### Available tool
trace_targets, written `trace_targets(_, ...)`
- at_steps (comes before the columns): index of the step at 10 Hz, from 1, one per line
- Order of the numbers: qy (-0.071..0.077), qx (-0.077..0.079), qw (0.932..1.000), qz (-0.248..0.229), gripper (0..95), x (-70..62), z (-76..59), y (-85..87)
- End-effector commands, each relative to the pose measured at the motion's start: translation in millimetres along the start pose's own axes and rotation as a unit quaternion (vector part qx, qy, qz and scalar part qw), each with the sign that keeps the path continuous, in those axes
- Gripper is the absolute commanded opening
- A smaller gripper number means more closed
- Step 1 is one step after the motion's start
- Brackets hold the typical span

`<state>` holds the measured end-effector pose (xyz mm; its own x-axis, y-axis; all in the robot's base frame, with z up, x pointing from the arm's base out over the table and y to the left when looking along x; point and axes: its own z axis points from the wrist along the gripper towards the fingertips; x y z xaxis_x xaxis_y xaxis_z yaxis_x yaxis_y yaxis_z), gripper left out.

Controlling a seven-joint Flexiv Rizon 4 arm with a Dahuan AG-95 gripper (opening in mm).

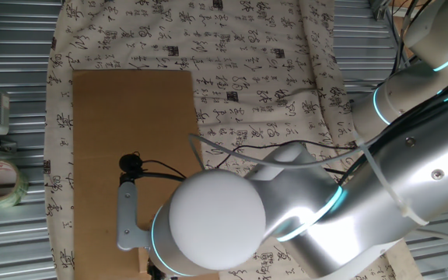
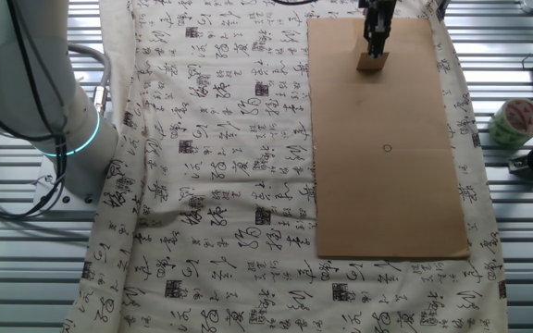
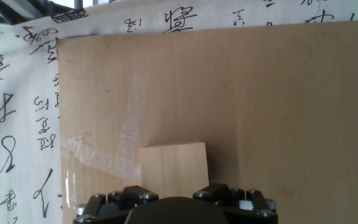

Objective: Grab the block and place it at the designated location

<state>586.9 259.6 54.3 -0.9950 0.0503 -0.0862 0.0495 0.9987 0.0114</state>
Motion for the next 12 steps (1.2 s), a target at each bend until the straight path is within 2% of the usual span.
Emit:
trace_targets(1,-0.002,0.001,1.0000,0.002,57.0,0.2,1.6,-0.7)
trace_targets(12,-0.008,0.002,1.0000,0.000,57.0,2.4,11.5,-2.8)
